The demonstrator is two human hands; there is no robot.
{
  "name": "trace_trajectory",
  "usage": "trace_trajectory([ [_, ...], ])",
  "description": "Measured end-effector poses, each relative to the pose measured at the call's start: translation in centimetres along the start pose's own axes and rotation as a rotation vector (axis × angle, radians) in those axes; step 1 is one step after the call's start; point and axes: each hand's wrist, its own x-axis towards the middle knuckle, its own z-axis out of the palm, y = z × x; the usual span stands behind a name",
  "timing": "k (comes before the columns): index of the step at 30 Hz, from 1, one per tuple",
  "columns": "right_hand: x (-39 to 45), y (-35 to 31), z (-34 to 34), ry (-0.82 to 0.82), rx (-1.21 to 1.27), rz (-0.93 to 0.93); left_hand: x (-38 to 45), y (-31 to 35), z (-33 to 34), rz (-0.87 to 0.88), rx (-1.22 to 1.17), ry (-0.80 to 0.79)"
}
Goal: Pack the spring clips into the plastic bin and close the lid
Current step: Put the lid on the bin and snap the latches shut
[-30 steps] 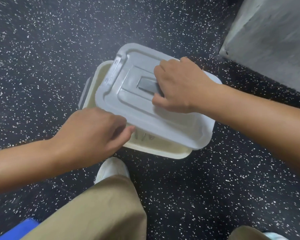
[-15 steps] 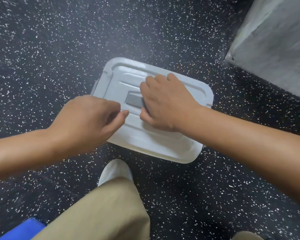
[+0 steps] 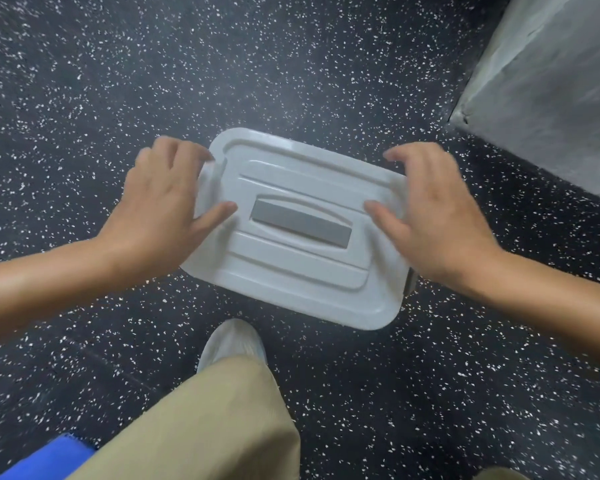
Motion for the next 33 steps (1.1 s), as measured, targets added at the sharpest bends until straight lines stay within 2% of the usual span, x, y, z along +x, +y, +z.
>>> trace_trajectory([
  [2, -0.7, 1.5, -0.6, -0.098, 0.178, 0.302, 0.5, 0.0, 0.2, -0.107, -0.044, -0.059],
  [4, -1.3, 2.4, -0.7, -0.279, 0.357, 0.581, 1.0, -0.4, 0.7, -0.220, -0.107, -0.180],
  [5, -1.7, 2.5, -0.7, -0.379, 0.429, 0.665, 1.3, -0.5, 1.0, -0.271, -0.159, -0.233],
  [7, -2.3, 3.0, -0.5, -0.553, 0.549, 0.682, 1.8, -0.6, 1.2, -0.348, -0.275, -0.284],
  [9, -2.8, 3.2, -0.2, -0.627, 0.633, 0.624, 2.0, -0.4, 1.1, -0.383, -0.264, -0.299],
  [12, -2.9, 2.9, -0.4, -0.592, 0.668, 0.615, 2.1, 0.0, 0.4, -0.355, -0.088, -0.229],
  [17, -3.0, 2.3, -0.5, -0.457, 0.394, 0.572, 1.9, 0.9, -0.6, -0.267, 0.091, -0.141],
  [22, -2.8, 1.9, -0.7, -0.432, 0.282, 0.542, 1.4, 2.5, -1.2, -0.191, 0.118, -0.131],
  [26, -2.7, 1.8, -0.7, -0.423, 0.253, 0.550, 1.1, 2.7, -0.7, -0.301, 0.057, -0.183],
  [27, -2.7, 1.7, -0.7, -0.415, 0.242, 0.553, 0.7, 3.3, -0.3, -0.275, 0.046, -0.169],
  [30, -2.8, 1.5, -0.6, -0.378, 0.198, 0.549, -0.6, 6.3, 0.7, 0.023, 0.072, -0.018],
  [33, -2.8, 1.7, -0.5, -0.353, 0.209, 0.550, -0.9, 10.1, 2.0, 0.248, 0.055, -0.028],
])
